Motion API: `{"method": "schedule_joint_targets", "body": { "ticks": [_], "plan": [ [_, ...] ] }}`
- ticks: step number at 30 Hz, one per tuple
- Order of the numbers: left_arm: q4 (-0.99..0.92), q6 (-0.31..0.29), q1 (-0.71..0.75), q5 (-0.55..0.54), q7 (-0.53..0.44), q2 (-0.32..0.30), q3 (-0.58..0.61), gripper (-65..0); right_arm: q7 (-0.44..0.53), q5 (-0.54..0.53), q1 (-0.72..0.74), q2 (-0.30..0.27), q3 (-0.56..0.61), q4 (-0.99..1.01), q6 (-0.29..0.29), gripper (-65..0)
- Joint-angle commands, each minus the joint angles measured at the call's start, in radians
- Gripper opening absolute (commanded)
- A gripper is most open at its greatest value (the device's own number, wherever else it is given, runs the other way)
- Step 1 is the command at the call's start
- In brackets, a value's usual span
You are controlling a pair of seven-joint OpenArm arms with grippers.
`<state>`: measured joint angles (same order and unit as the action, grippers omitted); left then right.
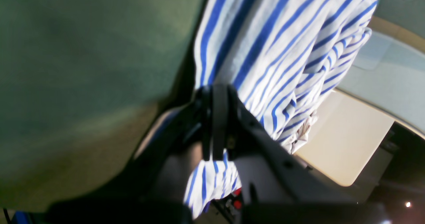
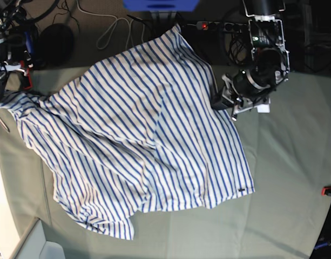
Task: Layout the t-shirt on the table in an organized manner, then fold the t-shirt properly
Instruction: 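Release the shirt with the left gripper and regrasp its edge, then pull the shirt edge with the left gripper away from the right gripper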
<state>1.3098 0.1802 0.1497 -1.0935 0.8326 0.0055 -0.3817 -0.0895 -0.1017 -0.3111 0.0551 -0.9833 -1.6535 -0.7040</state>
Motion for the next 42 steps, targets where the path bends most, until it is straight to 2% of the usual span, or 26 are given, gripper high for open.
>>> {"method": "schedule_joint_targets", "body": {
  "ticks": [1,2,6,8,15,19,22,25,28,31,35,42],
  "plan": [
    [0.017,0.02,-0.009,-0.04,0.015,-0.003,0.0,-62.8,0.03,-0.017,-0.003,-0.013,-0.006,-0.017,0.006,-65.0],
    [0.018,0.022,-0.009,-0.04,0.015,-0.006,0.0,-60.2,0.03,-0.017,-0.001,-0.013,-0.006,-0.017,0.006,-65.0],
    [0.014,0.022,0.003,-0.04,0.017,-0.014,-0.003,-39.5,0.03,-0.017,-0.001,-0.013,-0.004,-0.017,0.006,-65.0],
    [0.012,0.017,0.008,-0.04,0.018,-0.016,0.0,-31.7,0.03,-0.017,0.0,-0.013,-0.003,-0.017,0.006,-65.0],
    [0.009,0.022,0.011,-0.038,0.009,-0.014,0.002,-30.3,0.03,-0.017,0.003,-0.013,-0.003,-0.017,0.006,-65.0],
    [-0.008,0.022,0.001,0.04,0.007,-0.009,0.0,-30.4,0.03,-0.017,0.003,-0.013,-0.003,-0.017,0.006,-65.0],
    [-0.009,0.02,-0.009,0.108,0.007,0.018,-0.003,-33.6,0.03,-0.017,0.003,-0.013,-0.003,-0.017,0.006,-65.0],
    [-0.011,0.015,-0.019,0.161,-0.009,0.035,-0.003,-47.3,0.03,-0.017,0.003,-0.013,-0.003,-0.017,0.006,-65.0],
    [-0.014,0.015,-0.031,0.174,-0.062,0.043,0.002,-65.0,0.03,-0.017,0.003,-0.013,-0.003,-0.017,0.006,-65.0],
    [-0.014,0.015,-0.051,0.174,-0.072,0.04,0.002,-63.5,0.03,-0.017,0.0,-0.013,-0.003,-0.017,0.006,-65.0],
    [0.026,0.015,-0.091,0.163,-0.074,0.038,-0.006,-64.9,0.03,-0.017,0.003,-0.013,-0.003,-0.017,0.006,-65.0],
    [0.047,0.015,-0.318,0.174,-0.075,-0.011,-0.003,-64.9,0.03,-0.017,0.057,-0.008,0.034,-0.017,0.006,-65.0]
  ]
}}
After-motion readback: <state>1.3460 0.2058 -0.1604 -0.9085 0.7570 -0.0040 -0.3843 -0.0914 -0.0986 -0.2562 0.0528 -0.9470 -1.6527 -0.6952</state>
